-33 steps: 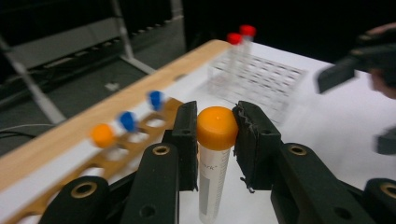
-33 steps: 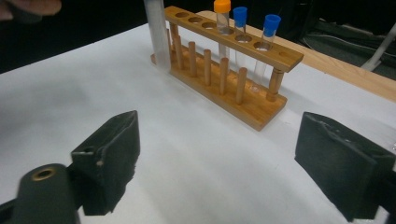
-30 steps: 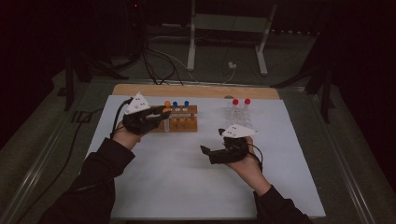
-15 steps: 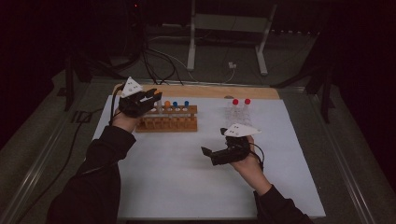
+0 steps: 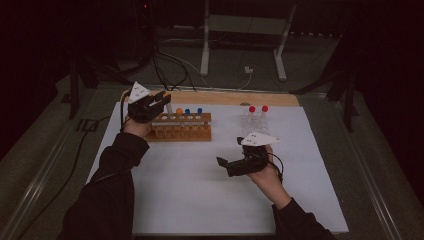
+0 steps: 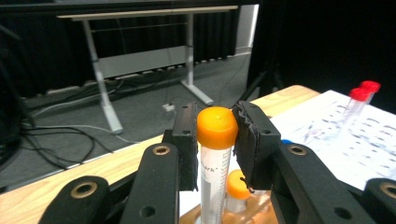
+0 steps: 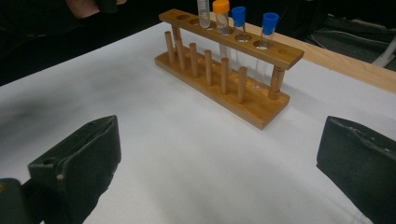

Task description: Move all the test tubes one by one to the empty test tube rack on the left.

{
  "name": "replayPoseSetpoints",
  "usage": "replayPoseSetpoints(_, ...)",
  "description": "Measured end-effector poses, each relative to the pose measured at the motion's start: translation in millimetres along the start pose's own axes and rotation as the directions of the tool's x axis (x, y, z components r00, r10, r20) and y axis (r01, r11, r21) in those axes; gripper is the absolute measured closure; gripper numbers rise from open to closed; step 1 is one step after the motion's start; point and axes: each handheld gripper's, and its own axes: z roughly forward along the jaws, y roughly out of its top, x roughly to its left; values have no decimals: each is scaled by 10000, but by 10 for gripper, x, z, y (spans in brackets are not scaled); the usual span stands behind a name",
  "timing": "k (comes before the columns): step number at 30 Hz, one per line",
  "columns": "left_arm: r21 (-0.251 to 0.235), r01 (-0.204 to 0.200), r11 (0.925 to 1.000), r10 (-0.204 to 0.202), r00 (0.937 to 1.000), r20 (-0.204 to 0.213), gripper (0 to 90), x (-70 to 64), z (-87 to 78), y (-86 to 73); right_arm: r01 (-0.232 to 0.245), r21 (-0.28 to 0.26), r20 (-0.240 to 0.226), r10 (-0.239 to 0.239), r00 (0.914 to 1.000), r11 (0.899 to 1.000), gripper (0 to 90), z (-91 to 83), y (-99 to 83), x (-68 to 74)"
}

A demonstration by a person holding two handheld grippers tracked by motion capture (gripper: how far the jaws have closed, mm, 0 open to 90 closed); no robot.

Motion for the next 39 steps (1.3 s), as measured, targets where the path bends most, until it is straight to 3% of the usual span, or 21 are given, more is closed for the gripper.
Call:
replayPoseSetpoints(3,80,40,10000,-40,10000,-25,717,-1,21,22,1,44,12,-1,10000,10000,0,8,-8,-15)
replayPoseSetpoints(4,65,125,9999,-126,9998,141,717,-3,31,13,-13,76,8,12,10000,10000,0,12,-13,-19)
replayPoseSetpoints(6,428,-172,9989,179,9997,-160,717,-19,64,-23,-14,131,24,14,10000,9999,0,19,-21,-23)
replayPoseSetpoints(8,694,12,9976,-4,9999,-107,717,-9,92,-68,-30,132,-10,31,10000,9999,0,19,-23,-27)
replayPoseSetpoints(9,847,-126,9963,144,9997,-200,717,-21,107,-93,-34,128,-2,34,10000,9999,0,17,-21,-27)
replayPoseSetpoints(13,1596,-215,9869,235,9997,-107,716,-47,182,-196,7,125,-3,-7,10000,9999,0,8,-16,-27)
replayPoseSetpoints(18,2202,-323,9749,358,9993,-118,716,-69,255,-296,18,134,-68,-17,10000,9999,0,9,-18,-32)
replayPoseSetpoints(22,2530,-250,9671,289,9995,-118,715,-56,284,-338,25,120,-51,-25,10000,9999,0,7,-16,-29)
replayPoseSetpoints(29,2601,-45,9656,63,10000,-60,712,-46,277,-343,50,140,-19,-50,10000,9999,0,11,-19,-34)
replayPoseSetpoints(32,2789,25,9603,-15,10000,-38,699,-43,254,-319,85,58,63,-86,9999,9999,0,2,-14,-32)
replayPoseSetpoints(39,2728,17,9621,-21,10000,13,459,-61,127,-264,-46,-335,252,54,9997,9994,0,-61,14,-103)
